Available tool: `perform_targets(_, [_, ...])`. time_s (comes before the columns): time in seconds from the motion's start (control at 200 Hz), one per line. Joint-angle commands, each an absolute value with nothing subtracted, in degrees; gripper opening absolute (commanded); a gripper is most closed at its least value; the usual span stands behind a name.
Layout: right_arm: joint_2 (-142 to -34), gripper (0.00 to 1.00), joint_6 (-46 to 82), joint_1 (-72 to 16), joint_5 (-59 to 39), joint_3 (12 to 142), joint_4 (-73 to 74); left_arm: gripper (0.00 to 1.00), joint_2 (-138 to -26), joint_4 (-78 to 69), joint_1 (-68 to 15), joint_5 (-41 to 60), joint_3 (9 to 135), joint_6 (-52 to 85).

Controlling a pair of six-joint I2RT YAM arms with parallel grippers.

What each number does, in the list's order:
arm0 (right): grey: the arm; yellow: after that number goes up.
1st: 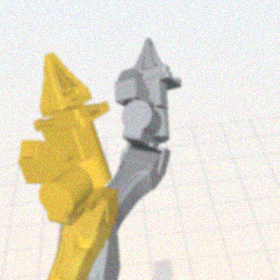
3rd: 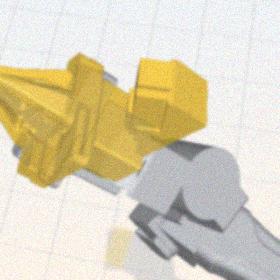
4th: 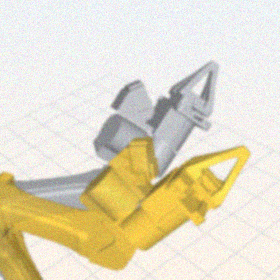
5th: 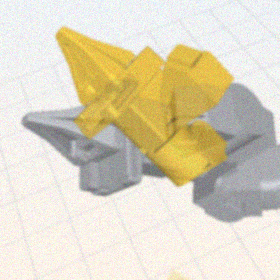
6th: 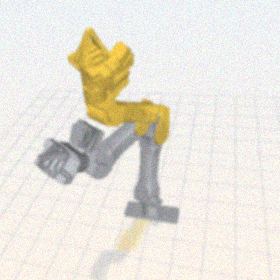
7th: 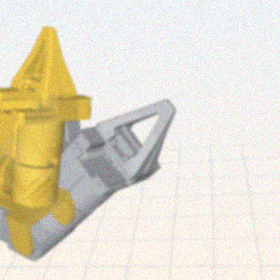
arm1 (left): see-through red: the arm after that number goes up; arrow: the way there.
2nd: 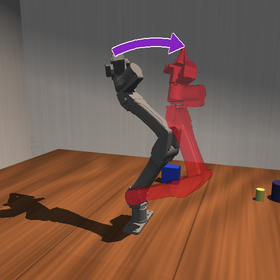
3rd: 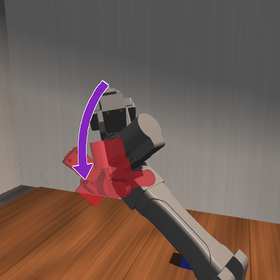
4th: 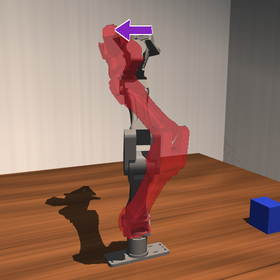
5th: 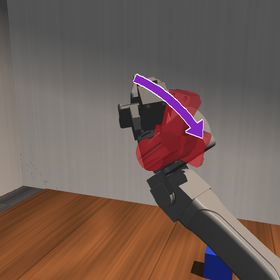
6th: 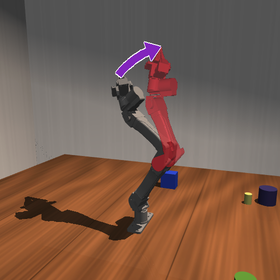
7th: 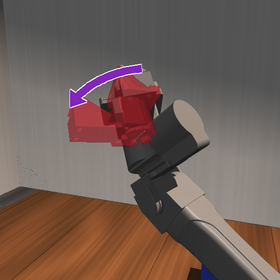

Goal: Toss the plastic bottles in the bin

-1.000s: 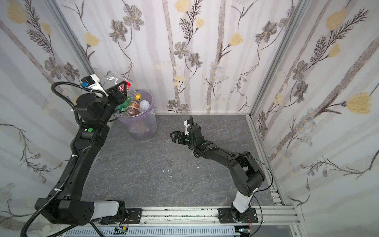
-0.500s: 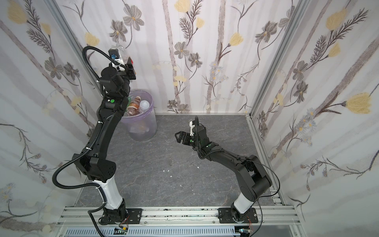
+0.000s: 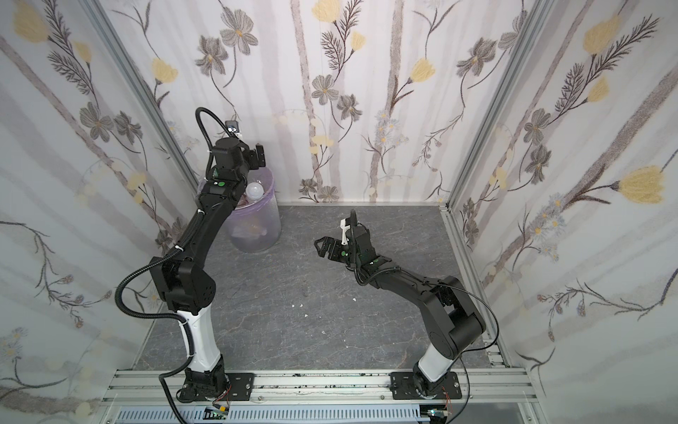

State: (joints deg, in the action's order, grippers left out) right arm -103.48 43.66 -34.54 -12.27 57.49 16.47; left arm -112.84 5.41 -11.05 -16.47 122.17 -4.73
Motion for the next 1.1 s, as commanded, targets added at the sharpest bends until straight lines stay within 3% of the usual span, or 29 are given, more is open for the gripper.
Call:
perform_targets(0.0, [-103.45,1.0,45.2,-34.54,-13.4,56.82,20.59,1.0,-105.67,2.99,-11.29,-14.01,123.39,-0.53])
perform_targets(0.32, [-99.58,1.0,43.54,-34.63,-11.42,55.46,18.95,1.0,-90.7,2.35,-11.45,-6.28,111.99,9.21])
perform_targets(0.58, [-91.77,1.0,34.3,-32.69,-1.95,57.24,7.78,1.0,-72.7,-10.37,-11.34,-4.27,80.03,12.83])
perform_targets(0.774, [-81.85,1.0,27.9,-28.4,12.66,55.44,2.61,1.0,-60.83,-20.93,-11.25,-9.84,53.7,13.6])
perform_targets(1.099, [-72.95,1.0,17.94,-25.92,37.48,46.11,9.45,1.0,-51.99,-28.98,-11.3,-36.14,23.95,16.71])
